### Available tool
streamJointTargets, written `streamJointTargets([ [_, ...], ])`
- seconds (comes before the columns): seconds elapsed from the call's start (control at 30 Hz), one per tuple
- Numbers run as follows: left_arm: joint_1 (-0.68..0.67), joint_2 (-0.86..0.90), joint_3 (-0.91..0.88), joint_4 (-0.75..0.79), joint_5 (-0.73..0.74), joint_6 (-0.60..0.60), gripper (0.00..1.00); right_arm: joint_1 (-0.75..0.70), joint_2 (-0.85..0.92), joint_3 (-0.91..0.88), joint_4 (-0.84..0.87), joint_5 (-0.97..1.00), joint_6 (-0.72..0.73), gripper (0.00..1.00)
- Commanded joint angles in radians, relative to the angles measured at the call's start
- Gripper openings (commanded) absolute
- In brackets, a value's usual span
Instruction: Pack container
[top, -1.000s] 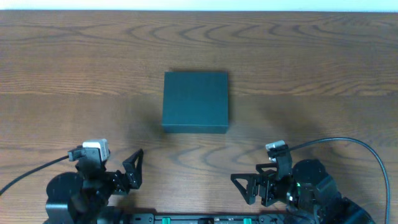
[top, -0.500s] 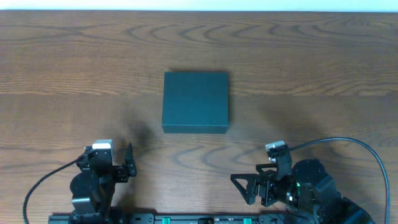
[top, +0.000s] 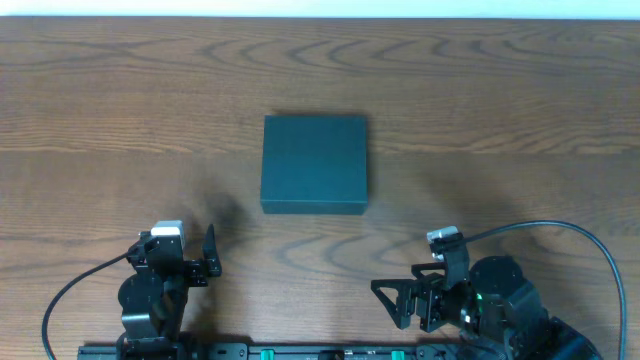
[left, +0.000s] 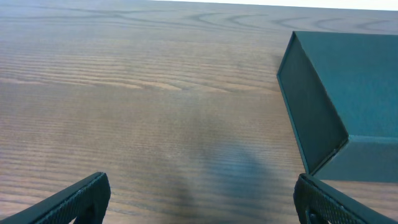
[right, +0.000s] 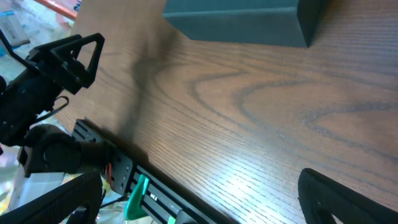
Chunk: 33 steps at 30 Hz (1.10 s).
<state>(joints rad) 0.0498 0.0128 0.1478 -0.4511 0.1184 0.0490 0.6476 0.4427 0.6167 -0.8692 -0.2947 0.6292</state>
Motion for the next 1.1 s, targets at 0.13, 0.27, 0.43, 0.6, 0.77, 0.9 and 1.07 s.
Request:
streamJointTargets([
  [0.13,0.0,-0.008,-0.02,0.004,-0.014,-0.011,0.95,0.008,-0.006,-0.003,0.002,0.007,0.013,0.99],
  [0.27,0.0,-0.008,-0.02,0.004,-0.014,-0.011,0.95,0.008,-0.006,-0.003,0.002,0.007,0.013,0.99],
  [0.43,0.0,-0.008,-0.02,0.004,-0.014,-0.011,0.95,0.008,-0.006,-0.003,0.002,0.007,0.013,0.99],
  [0.6,0.0,-0.008,-0.02,0.004,-0.014,-0.011,0.95,0.008,-0.006,-0.003,-0.004,0.013,0.005,0.99],
  [0.77,0.0,-0.008,-0.02,0.004,-0.014,-0.011,0.95,0.0,-0.023,-0.013,0.037,0.227,-0.188,0.99],
  [0.9,0.0,-0.008,-0.02,0.004,-0.014,-0.011,0.95,-0.089,-0.132,-0.09,0.162,0.28,-0.531,0.99],
  [1.07,0.0,-0.008,-0.02,0.004,-0.014,-0.011,0.95,-0.204,-0.285,-0.227,0.194,0.284,-0.671,0.99],
])
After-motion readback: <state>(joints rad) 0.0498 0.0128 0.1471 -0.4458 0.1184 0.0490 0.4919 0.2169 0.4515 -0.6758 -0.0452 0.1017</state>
